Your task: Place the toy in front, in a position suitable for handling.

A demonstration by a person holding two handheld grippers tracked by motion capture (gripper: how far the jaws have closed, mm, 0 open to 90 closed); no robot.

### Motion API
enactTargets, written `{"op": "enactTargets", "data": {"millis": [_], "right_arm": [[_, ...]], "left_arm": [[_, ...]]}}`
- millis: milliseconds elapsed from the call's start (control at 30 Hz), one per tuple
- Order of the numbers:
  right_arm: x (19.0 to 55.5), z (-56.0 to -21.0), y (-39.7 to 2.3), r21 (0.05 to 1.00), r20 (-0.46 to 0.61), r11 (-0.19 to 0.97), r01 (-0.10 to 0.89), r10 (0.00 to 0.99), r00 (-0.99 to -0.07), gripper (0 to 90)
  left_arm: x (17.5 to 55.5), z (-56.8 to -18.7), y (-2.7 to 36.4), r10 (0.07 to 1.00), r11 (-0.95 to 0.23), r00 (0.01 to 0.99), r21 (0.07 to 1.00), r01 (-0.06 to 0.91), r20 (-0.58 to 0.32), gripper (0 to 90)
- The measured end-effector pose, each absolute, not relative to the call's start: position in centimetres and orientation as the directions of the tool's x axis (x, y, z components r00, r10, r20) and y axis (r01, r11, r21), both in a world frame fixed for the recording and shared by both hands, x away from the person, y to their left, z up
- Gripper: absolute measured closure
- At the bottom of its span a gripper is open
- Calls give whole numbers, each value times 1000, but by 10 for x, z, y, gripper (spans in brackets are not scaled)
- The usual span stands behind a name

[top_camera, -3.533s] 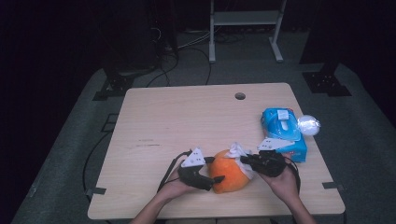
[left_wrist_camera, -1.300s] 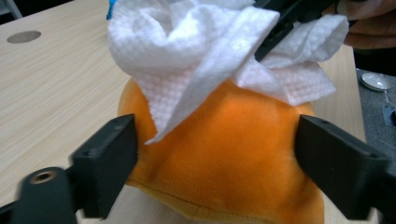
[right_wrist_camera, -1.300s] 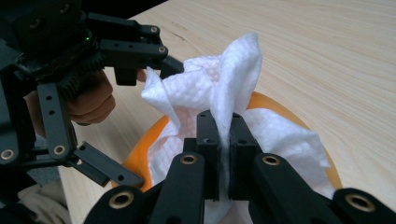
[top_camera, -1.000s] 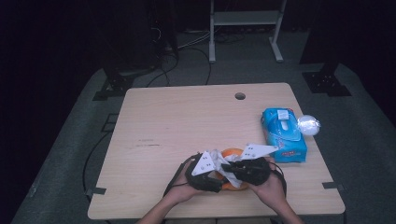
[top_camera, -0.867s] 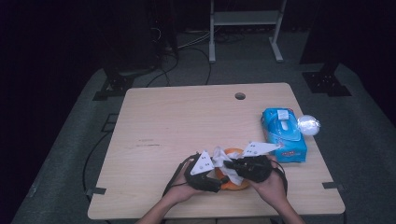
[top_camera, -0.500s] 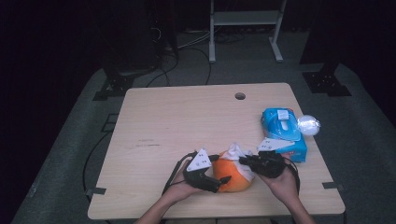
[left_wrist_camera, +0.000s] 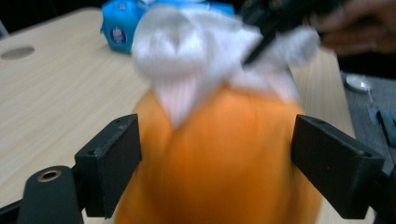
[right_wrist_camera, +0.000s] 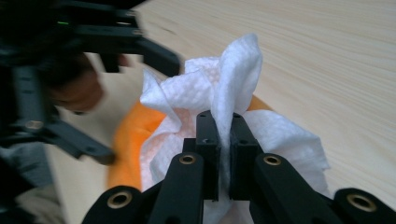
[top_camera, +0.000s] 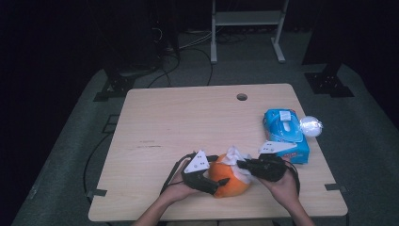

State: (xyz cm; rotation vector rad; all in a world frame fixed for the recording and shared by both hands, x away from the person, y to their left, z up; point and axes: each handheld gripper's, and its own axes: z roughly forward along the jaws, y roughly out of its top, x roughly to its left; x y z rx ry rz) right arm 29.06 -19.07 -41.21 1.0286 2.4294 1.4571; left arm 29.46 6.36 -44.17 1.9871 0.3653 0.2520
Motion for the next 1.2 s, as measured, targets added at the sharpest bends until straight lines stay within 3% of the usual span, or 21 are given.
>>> {"op": "enactTargets", "data": {"millis": [100,333,467,600,733,867,1033,1200], "right_arm": [[289,-409,-187,823,173,337,458,620,-766,846],[299,-420,-215,797,221,276,537,694,-685,843],[291,-415,-200,820,180,305,485,666,-724,845],[285,-410,-188,832,148,334,443,637,-757,846],[294,-418,-199,812,197,311,495,651,-733,844],[305,-431,-214,772,179,328,545,710,-681,843],[298,-415,-213,828,273,233,509,625,-731,838],[296,-421,-199,818,252,301,490,579,-775,830]], "left_arm": [[296,-447,65,374,-403,927,899,169,-6,245],[300,-449,74,341,-415,939,888,200,-53,262],[303,-439,77,357,-346,931,916,204,-73,159],[304,-445,76,353,-383,933,899,214,-71,226],[305,-449,76,357,-395,931,892,222,-73,258],[304,-450,78,361,-391,930,893,222,-73,258],[303,-452,77,359,-383,930,897,222,-76,257],[301,-454,75,369,-377,926,898,227,-79,257]]}}
